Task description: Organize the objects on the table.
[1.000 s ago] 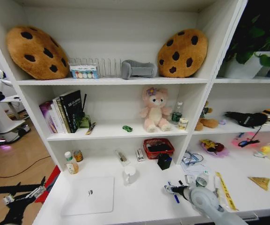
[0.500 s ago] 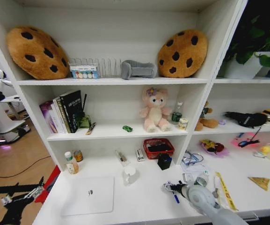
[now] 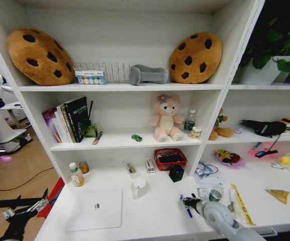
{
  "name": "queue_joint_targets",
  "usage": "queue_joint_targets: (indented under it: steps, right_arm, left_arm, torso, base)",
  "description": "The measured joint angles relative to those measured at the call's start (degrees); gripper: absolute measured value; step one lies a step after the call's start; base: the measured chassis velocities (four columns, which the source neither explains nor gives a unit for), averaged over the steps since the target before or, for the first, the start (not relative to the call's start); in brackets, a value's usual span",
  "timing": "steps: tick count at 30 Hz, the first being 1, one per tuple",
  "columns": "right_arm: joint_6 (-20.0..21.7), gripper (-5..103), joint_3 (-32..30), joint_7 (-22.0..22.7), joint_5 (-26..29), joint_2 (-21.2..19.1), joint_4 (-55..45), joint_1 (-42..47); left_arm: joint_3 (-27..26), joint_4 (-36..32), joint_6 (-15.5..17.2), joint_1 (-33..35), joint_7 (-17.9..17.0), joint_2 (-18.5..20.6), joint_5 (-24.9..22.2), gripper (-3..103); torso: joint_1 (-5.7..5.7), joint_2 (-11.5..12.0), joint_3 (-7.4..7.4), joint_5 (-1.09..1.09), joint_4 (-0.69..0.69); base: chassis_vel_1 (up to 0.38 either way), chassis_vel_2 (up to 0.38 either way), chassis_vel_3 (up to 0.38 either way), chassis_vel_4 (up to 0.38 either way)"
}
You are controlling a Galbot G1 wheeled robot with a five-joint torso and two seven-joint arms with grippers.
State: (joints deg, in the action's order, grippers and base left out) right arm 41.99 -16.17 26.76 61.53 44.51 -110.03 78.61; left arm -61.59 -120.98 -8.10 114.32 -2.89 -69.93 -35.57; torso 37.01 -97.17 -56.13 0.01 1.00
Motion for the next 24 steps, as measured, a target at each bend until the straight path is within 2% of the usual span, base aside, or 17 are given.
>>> queue_joint_targets:
  steps: [1, 4, 10, 14, 15, 17, 18, 19, 20, 21, 22, 24]
  right_arm:
    - [0.00, 24, 0.00, 0.00, 0.00, 0.00, 0.00, 0.00]
    - [0.05, 11, -0.30, -0.03, 0.04, 0.07, -0.27, 0.30]
    - [0.17, 10, -0.92, -0.22, 0.03, 0.05, -0.77, 0.78]
    - [0.29, 10, -1.19, -1.56, -2.07, -0.03, -0.91, 0.91]
    - [0.43, 10, -2.00, -3.20, -4.46, -0.06, -1.74, 1.06]
    - [0.43, 10, -2.44, -3.98, -5.63, -0.07, -2.23, 1.11]
    - [0.05, 10, -3.18, -5.55, -8.68, -0.12, -3.29, 1.37]
    - [0.05, 10, -3.18, -5.55, -8.68, -0.12, -3.29, 1.37]
    - [-1.62, 10, -4.08, -7.48, -13.03, -0.18, -4.93, 1.87]
    - [-2.81, 10, -4.60, -8.32, -15.33, -0.19, -5.68, 2.19]
    - [-2.81, 10, -4.60, -8.32, -15.33, -0.19, -5.68, 2.19]
    - [-6.67, 10, -5.99, -10.31, -22.37, 0.04, -7.12, 3.11]
  left_arm:
    - [0.00, 0.00, 0.00, 0.00, 0.00, 0.00, 0.00, 100]
    - [0.00, -0.07, 0.00, 0.03, -0.01, 0.02, -0.08, 100]
    - [0.00, -0.27, 0.00, 0.06, -0.02, -0.03, -0.12, 100]
    - [0.01, -0.34, 0.01, 0.09, -0.02, -0.07, -0.14, 100]
    - [0.01, -0.38, 0.01, 0.08, -0.02, -0.09, -0.14, 100]
    - [0.01, -0.42, 0.01, 0.06, -0.02, -0.09, -0.14, 100]
    - [0.01, -0.48, 0.01, 0.04, -0.04, -0.12, -0.14, 100]
    - [0.01, -0.48, 0.01, 0.04, -0.04, -0.12, -0.14, 100]
    - [0.02, -0.59, 0.01, -0.01, -0.05, -0.19, -0.14, 100]
    - [0.07, -0.67, 0.01, -0.02, -0.05, -0.24, -0.14, 100]
    - [0.07, -0.67, 0.01, -0.02, -0.05, -0.24, -0.14, 100]
    - [0.09, -0.77, 0.01, -0.03, -0.07, -0.34, -0.16, 100]
  torso:
    - [0.00, 0.00, 0.00, 0.00, 0.00]
    - [0.00, 0.01, 0.00, 0.01, 0.00]
    - [0.00, 0.02, -0.01, 0.02, 0.02]
    - [0.00, 0.02, -0.01, 0.02, 0.01]
    - [0.01, 0.02, -0.02, 0.04, 0.03]
    - [0.01, 0.02, -0.01, 0.04, 0.03]
    - [0.01, 0.02, -0.01, -0.01, 0.02]
    - [0.01, 0.02, -0.01, -0.01, 0.02]
    - [0.01, 0.02, -0.01, 0.01, 0.02]
    - [0.01, 0.02, -0.01, -0.01, 0.01]
    - [0.01, 0.02, -0.01, -0.01, 0.01]
    - [0.00, 0.02, 0.00, -0.02, 0.02]
  base:
    - [0.000, 0.000, 0.000, 0.000]
    - [0.000, 0.000, 0.000, 0.000]
    - [0.000, 0.000, 0.000, 0.000]
    - [0.000, 0.000, 0.000, 0.000]
    - [0.000, 0.000, 0.000, 0.000]
    - [0.000, 0.000, 0.000, 0.000]
    - [0.000, 0.000, 0.000, 0.000]
    - [0.000, 0.000, 0.000, 0.000]
    - [0.000, 0.000, 0.000, 0.000]
    - [0.000, 0.000, 0.000, 0.000]
    - [0.000, 0.000, 0.000, 0.000]
    - [0.000, 0.000, 0.000, 0.000]
